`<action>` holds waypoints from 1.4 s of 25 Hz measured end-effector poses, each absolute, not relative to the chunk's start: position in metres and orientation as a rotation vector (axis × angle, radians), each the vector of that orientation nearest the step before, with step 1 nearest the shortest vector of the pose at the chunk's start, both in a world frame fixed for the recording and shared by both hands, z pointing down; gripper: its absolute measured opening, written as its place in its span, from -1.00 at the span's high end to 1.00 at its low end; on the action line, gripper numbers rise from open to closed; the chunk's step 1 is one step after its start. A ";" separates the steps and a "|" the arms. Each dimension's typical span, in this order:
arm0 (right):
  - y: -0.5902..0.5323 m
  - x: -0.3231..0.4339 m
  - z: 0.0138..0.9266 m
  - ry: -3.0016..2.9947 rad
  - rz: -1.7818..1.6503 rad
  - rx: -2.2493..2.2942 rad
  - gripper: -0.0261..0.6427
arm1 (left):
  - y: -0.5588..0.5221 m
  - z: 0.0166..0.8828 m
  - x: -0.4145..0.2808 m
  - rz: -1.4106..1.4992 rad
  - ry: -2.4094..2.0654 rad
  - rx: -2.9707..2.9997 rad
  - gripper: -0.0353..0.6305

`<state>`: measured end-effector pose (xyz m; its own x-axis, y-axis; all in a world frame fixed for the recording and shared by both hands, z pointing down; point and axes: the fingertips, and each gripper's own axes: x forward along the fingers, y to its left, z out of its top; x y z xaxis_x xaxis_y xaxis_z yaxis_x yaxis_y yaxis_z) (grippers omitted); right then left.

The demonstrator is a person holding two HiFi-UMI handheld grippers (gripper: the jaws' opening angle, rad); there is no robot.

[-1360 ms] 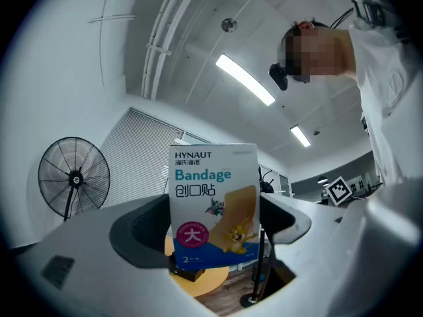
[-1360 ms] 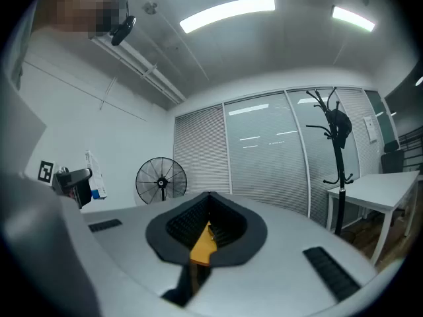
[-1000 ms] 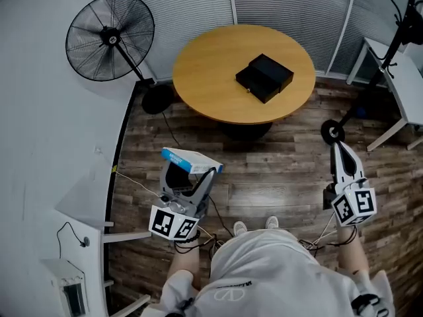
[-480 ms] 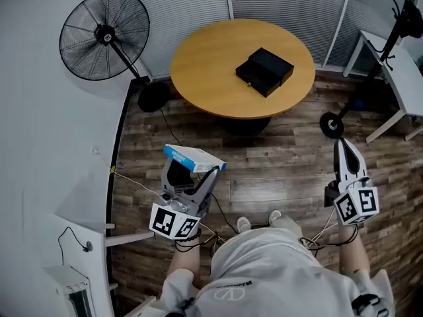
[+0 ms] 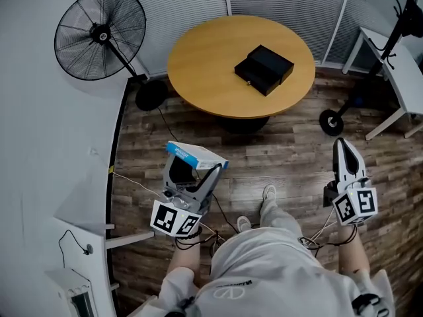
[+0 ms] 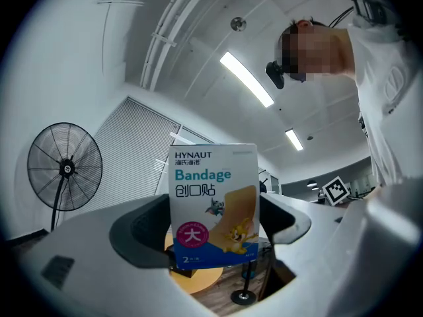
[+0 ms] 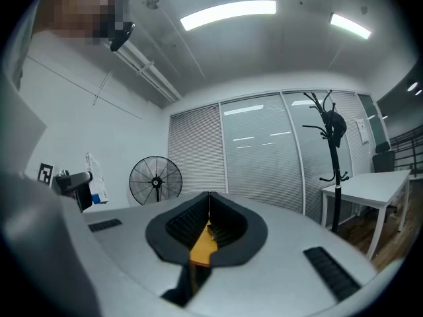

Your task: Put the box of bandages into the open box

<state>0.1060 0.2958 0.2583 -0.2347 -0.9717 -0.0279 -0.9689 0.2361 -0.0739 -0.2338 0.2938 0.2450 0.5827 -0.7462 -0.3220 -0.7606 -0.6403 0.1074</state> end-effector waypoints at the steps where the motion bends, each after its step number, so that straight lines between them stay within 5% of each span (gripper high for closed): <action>1: 0.291 0.105 0.260 2.426 -0.063 -1.893 0.87 | 0.290 0.246 -0.232 0.524 1.315 -2.756 -0.38; 35: 0.063 0.190 0.277 2.595 -0.137 -1.627 0.87 | 0.100 0.254 -0.093 0.437 1.449 -2.701 -0.38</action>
